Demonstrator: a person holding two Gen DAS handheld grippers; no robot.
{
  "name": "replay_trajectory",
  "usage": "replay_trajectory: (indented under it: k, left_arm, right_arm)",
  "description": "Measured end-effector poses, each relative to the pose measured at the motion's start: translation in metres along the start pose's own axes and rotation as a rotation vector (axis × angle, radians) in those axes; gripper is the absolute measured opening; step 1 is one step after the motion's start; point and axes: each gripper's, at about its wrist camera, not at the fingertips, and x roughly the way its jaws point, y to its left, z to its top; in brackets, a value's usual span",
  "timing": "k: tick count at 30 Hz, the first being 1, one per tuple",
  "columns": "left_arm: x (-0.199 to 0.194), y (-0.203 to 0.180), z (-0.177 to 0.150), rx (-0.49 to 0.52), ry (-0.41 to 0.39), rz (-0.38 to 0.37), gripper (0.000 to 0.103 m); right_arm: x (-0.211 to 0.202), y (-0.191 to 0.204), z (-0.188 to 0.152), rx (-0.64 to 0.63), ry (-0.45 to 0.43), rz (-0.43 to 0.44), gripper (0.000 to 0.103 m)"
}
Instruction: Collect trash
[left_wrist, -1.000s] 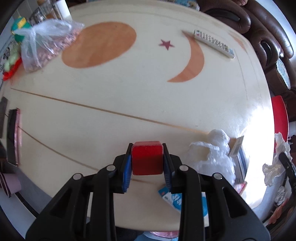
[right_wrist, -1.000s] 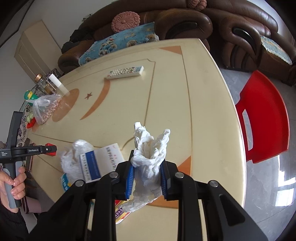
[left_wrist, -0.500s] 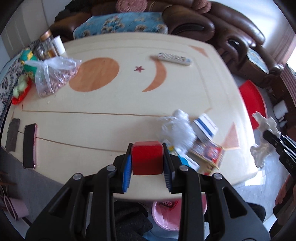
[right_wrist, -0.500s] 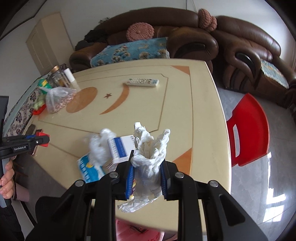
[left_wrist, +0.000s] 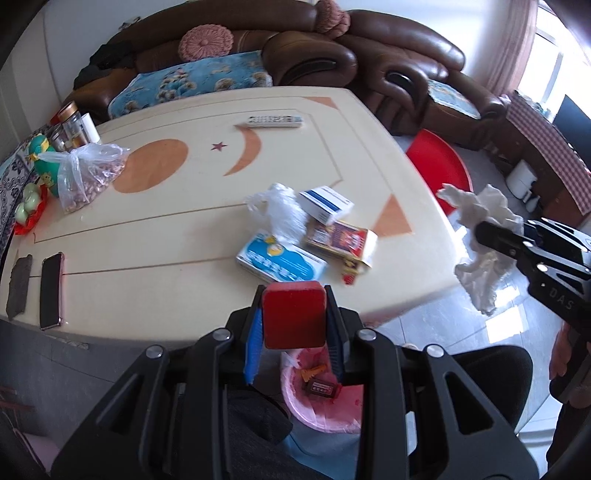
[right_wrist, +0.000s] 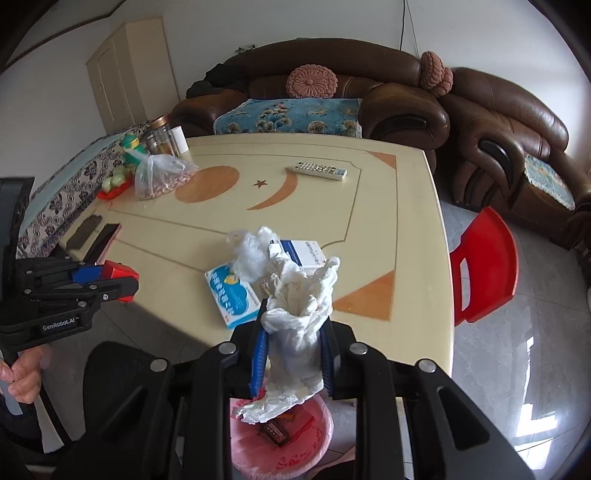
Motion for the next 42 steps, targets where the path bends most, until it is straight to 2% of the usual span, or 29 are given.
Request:
replay_trajectory:
  k: [6,13,23,29,38,42]
  left_arm:
    - [-0.01,-0.02,-0.022,0.052,-0.033,-0.027,0.029]
    - [0.006,-0.037,-0.046,0.084,0.0,-0.065,0.029]
    - [0.046,-0.055,-0.092,0.124,0.056,-0.104,0.029]
    - [0.068,-0.064,-0.113,0.153,0.051,-0.105,0.029]
    - [0.124,-0.062,-0.136,0.098,0.181,-0.147,0.029]
    - [0.151,-0.063,-0.146,0.089,0.241,-0.156,0.029]
  right_arm:
    - [-0.013,0.01,-0.028,-0.015,0.006,-0.006,0.024]
    - [-0.012,0.014,-0.065,-0.003,0.042,-0.002,0.024]
    - [0.018,0.009,-0.112,0.041,0.108,0.003,0.024]
    - [0.042,0.007,-0.13,0.053,0.141,-0.011,0.024]
    - [0.089,-0.007,-0.152,0.105,0.172,-0.019,0.024]
    - [0.118,-0.019,-0.165,0.159,0.222,0.006,0.024]
